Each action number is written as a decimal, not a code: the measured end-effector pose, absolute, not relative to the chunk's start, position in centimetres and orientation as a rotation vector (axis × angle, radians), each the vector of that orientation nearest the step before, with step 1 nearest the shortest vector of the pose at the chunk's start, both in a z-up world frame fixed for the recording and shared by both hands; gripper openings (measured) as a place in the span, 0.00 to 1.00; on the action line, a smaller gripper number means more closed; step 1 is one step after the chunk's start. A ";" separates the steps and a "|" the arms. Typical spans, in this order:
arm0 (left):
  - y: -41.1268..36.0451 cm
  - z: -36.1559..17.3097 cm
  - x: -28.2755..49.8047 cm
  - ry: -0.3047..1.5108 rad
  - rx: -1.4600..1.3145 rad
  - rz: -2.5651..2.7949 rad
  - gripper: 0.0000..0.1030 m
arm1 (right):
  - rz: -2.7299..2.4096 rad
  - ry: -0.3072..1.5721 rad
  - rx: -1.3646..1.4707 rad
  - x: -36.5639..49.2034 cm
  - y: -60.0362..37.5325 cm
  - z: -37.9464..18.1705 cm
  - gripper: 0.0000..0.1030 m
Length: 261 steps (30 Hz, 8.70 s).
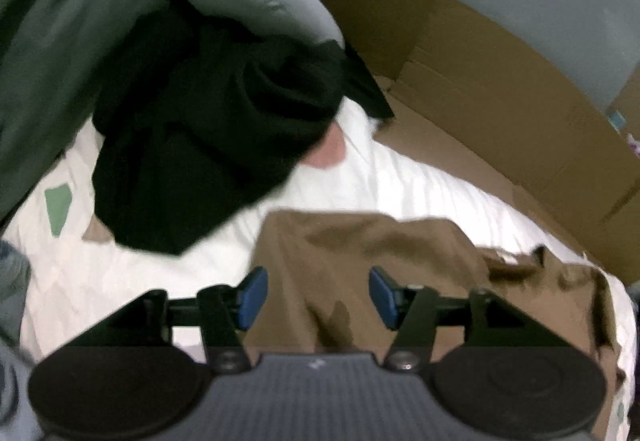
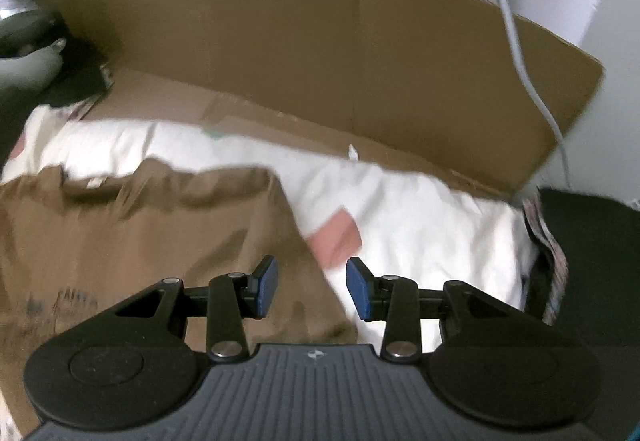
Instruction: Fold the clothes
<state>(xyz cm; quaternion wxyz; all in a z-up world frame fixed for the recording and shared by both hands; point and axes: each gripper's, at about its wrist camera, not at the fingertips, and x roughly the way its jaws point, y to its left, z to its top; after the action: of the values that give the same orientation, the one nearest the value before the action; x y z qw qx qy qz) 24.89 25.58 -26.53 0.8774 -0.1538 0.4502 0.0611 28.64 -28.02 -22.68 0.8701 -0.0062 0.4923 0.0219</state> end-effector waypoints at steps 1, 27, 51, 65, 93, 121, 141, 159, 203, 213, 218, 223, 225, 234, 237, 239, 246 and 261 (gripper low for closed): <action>24.9 -26.4 24.3 0.945 -0.312 0.122 0.58 | 0.055 1.028 -0.014 27.6 -28.2 -22.5 0.44; 5.8 -27.1 19.1 1.035 -0.149 -0.279 0.66 | 0.157 1.034 0.285 13.9 -30.8 -29.0 0.44; -0.6 -31.6 16.4 1.161 -0.208 -0.405 0.66 | 0.239 1.110 0.348 9.5 -27.7 -34.1 0.01; -3.7 -29.7 18.4 1.123 -0.246 -0.512 0.72 | 0.385 1.012 0.501 10.7 -23.5 -30.3 0.01; -1.2 -33.8 22.1 1.211 -0.250 -0.492 0.06 | 0.360 0.994 0.510 14.2 -19.2 -30.0 0.05; 2.8 -32.9 26.2 1.117 -0.300 -0.400 0.06 | 0.093 0.911 0.401 22.2 -21.6 -31.9 0.04; -2.6 -31.0 20.8 1.166 -0.294 -0.647 0.06 | -0.052 0.918 0.109 24.2 -31.7 -24.5 0.00; -11.9 -32.1 16.5 1.316 -0.350 -0.910 0.06 | -0.122 1.020 -0.326 33.2 -34.7 -23.0 0.00; -6.9 -33.0 18.0 1.308 -0.441 -0.784 0.06 | -0.298 0.930 0.888 25.5 -38.6 -33.2 0.02; -7.2 -33.2 17.0 1.338 -0.451 -0.814 0.06 | -0.290 0.891 0.527 28.9 -39.4 -26.9 0.01; -8.3 -33.2 16.4 1.366 -0.449 -0.852 0.06 | -0.281 0.928 0.342 31.1 -39.9 -25.3 0.01; -9.1 -33.4 15.5 1.390 -0.436 -0.892 0.06 | -0.292 0.985 0.264 30.9 -40.5 -25.6 0.03; -9.1 -33.7 15.3 1.409 -0.419 -0.880 0.09 | -0.297 1.008 0.233 30.8 -40.8 -25.7 0.05; -7.0 -32.4 15.3 1.378 -0.443 -0.860 0.26 | -0.275 0.996 0.197 28.9 -41.1 -24.7 0.31; -5.8 -31.6 15.9 1.343 -0.475 -0.828 0.26 | -0.192 0.953 0.232 27.3 -39.7 -24.8 0.32; -4.7 -31.2 16.4 1.318 -0.484 -0.795 0.26 | -0.163 0.938 0.209 26.7 -38.3 -25.3 0.33; -0.7 -30.7 18.1 1.255 -0.495 -0.659 0.31 | -0.158 0.925 0.112 26.8 -34.6 -27.8 0.39; 7.6 -33.0 19.6 1.225 -0.543 -0.397 0.33 | -0.265 0.928 0.038 25.9 -32.3 -30.8 0.04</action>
<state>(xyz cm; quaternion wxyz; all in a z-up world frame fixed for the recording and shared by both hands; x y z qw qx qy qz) 19.62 7.60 -32.96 0.7654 -0.2501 0.5640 -0.1829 25.91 -32.27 -30.80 0.8858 0.0182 0.4460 -0.1274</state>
